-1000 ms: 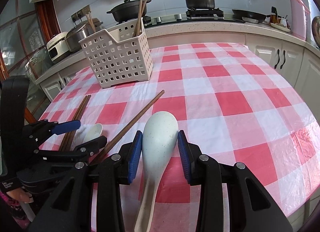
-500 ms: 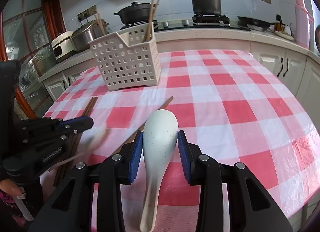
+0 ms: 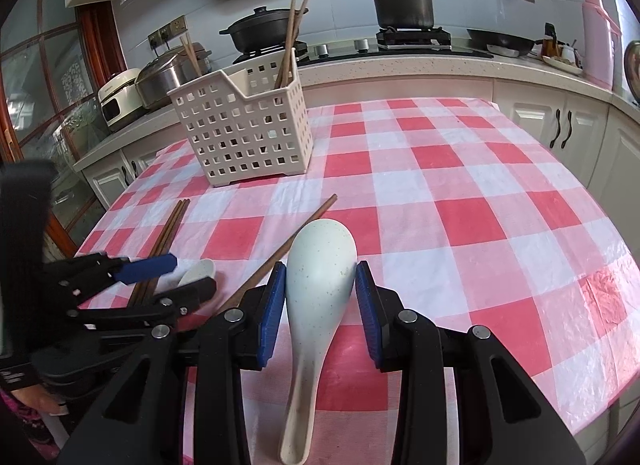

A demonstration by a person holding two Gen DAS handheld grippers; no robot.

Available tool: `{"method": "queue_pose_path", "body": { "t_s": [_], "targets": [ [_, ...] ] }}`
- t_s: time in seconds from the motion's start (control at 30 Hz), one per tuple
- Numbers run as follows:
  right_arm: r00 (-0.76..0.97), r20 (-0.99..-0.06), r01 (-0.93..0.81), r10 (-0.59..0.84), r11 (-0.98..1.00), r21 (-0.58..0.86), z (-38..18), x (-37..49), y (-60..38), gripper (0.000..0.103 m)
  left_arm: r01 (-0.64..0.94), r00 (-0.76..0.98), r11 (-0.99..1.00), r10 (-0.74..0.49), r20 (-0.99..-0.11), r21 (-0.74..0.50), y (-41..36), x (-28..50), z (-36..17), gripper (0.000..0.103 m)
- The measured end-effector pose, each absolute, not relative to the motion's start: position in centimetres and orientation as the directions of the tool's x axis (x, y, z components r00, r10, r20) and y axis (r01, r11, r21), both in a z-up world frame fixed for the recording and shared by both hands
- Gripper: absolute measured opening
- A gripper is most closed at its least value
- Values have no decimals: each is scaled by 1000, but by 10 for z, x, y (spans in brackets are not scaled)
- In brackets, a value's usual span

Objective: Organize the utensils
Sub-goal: 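Grasp another white spoon with the left gripper while the right gripper lifts its spoon, then carry both white spoons upright over the white caddy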

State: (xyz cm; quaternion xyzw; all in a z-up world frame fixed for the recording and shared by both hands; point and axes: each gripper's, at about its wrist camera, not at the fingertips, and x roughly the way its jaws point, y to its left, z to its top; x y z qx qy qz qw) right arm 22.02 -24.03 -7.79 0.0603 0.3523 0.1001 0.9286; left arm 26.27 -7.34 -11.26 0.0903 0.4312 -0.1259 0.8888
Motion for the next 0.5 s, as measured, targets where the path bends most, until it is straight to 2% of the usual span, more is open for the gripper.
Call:
{"method": "queue_pose_path", "body": {
  "t_s": [0.07, 0.1, 0.17, 0.23, 0.3, 0.5],
  "targets": [
    [728, -645, -144, 231, 972, 185, -80, 222, -241, 34, 292, 592, 954, -126, -796, 67, -74, 267, -118, 46],
    [726, -647, -144, 232, 972, 187, -81, 223, -241, 34, 293, 594, 953, -121, -796, 73, -74, 268, -120, 36],
    [723, -650, -145, 233, 972, 187, -82, 224, -241, 34, 307, 596, 949, -132, -792, 73, -77, 268, -120, 25],
    [723, -650, -146, 234, 971, 187, -82, 225, -240, 34, 298, 627, 949, -113, -771, 103, -79, 267, -118, 24],
    [725, -648, -148, 232, 972, 183, -81, 224, -240, 34, 296, 648, 950, -122, -752, 100, -78, 263, -114, 10],
    [745, -623, -159, 238, 971, 180, -71, 220, -236, 34, 267, 716, 962, -167, -677, 46, -63, 253, -88, 10]
  ]
}}
